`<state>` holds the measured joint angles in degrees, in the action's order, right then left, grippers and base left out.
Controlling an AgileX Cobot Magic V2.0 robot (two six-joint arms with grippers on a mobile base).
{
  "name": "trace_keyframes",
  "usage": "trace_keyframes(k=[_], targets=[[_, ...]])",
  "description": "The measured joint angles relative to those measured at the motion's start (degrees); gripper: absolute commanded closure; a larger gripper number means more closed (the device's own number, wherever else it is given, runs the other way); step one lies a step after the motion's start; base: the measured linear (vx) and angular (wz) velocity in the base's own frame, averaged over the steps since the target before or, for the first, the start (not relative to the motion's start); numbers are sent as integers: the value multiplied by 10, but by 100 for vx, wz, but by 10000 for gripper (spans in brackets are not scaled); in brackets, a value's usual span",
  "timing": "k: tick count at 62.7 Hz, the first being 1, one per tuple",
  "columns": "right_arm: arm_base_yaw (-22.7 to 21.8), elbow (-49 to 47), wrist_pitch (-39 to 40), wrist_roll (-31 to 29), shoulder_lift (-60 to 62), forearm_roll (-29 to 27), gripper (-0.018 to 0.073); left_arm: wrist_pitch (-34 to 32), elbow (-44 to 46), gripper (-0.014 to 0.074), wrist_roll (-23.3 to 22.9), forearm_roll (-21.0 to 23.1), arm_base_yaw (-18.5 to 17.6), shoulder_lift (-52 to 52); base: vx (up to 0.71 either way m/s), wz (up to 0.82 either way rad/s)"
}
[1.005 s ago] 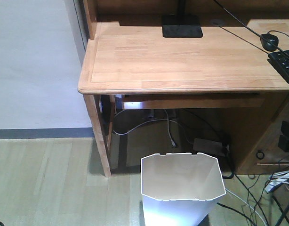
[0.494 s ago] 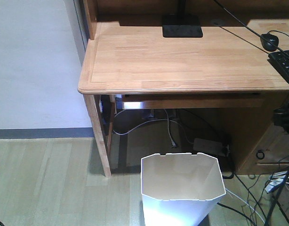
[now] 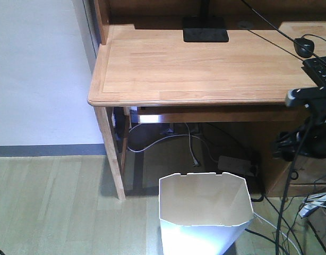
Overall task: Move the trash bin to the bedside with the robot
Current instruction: 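Lower the right gripper down to the rim of the white bin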
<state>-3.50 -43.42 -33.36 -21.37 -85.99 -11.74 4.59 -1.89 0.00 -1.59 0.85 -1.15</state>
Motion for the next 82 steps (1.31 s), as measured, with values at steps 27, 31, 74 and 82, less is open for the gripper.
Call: trace_keyframes(k=[27,31,74,82], targets=[[0,-99,86,-24,-294,-8,48,0,0,603,0,0,0,0,0,0],[0,-119,90,-29,-329,-8,48,0,0,603,0,0,0,0,0,0],[-38,-300,110,-83,-592,-23,48,0,0,603,0,0,0,0,0,0],[-38,-338,110,-84,-635,-23,48,0,0,603,0,0,0,0,0,0]])
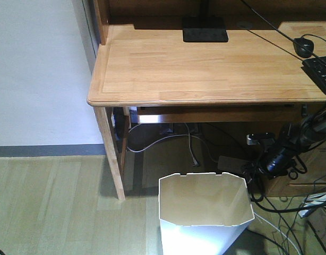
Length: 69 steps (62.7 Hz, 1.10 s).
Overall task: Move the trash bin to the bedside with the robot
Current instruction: 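Lower the right gripper down to the rim of the white bin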
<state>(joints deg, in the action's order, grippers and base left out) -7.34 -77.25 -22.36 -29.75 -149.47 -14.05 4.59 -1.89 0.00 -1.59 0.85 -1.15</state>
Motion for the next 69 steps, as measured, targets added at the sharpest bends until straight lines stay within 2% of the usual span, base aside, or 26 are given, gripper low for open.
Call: trace_keyframes(k=[10,30,46,52,57,64,69], targets=[[0,-43,0,0,-50,-4,48,0,0,603,0,0,0,0,0,0],[0,-128,-5,-30,-163,-64,48,0,0,603,0,0,0,0,0,0],[0,-221,-62,-32,-259,-90,73,0,0,603,0,0,0,0,0,0],[0,-249,-83,-23,-286,-90,150,0,0,603,0,0,0,0,0,0],[0,-268,-97,-20,-298,-90,301,0,0,603,0,0,0,0,0,0],[0,-284,-110,-19,-301,-86,566,0,0,603,0,0,0,0,0,0],[-1,-287,-111,-19,-301,-87,573,0,0,603,0,0,0,0,0,0]])
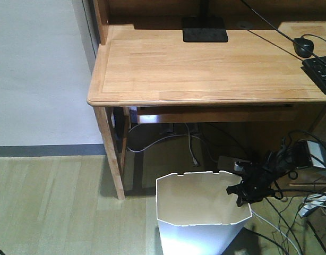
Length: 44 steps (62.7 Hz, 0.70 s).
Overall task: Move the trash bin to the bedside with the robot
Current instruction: 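Lower the right gripper down to the rim of the white bin, then close the right gripper on the bin rim and lift it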
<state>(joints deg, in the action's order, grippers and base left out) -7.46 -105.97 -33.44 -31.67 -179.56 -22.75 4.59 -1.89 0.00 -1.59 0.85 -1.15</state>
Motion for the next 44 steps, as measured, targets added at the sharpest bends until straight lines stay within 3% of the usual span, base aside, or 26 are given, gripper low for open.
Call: trace_keyframes(k=[12,23,30,44], targets=[[1,-1,8,-22,0,-12,566,0,0,603,0,0,0,0,0,0],[1,31,41,-106,23,-90,564,0,0,603,0,0,0,0,0,-1],[1,105,96,-197,62,-187,564,0,0,603,0,0,0,0,0,0],[-11,242,131,-465,158,-440,563,0,0,603,0,0,0,0,0,0]])
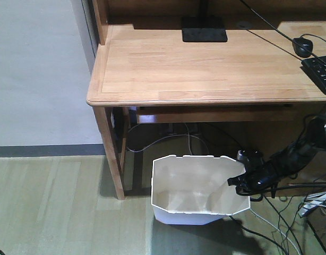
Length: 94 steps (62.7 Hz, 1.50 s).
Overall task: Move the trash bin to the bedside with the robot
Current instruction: 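Close the right gripper on the bin rim and lift it, then drive backward and turn toward the bed, holding the bin in the right gripper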
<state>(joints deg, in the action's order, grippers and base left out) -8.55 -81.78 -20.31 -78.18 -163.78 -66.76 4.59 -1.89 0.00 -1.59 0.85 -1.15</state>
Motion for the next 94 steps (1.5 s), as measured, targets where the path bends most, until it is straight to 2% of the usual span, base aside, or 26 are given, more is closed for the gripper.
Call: trace_keyframes(k=[3,9,19,28,36,61,94], targets=[[-11,29,-17,-56,23,-38,563,0,0,603,0,0,0,0,0,0],[-38,76,-68,-123,59,-85,563,0,0,603,0,0,0,0,0,0],[-78,144,-165,-167,112,-91,563,0,0,603,0,0,0,0,0,0],[-92,194,-227,-172,157,-81,563,0,0,603,0,0,0,0,0,0],[-92,221,-249,-173,187,-78,563,0,0,603,0,0,0,0,0,0],[-92,231,-199,-178,202,-73,563,0,0,603,0,0,0,0,0,0],[-94,231,-227,-177,202,-75,563,0,0,603,0,0,0,0,0,0]])
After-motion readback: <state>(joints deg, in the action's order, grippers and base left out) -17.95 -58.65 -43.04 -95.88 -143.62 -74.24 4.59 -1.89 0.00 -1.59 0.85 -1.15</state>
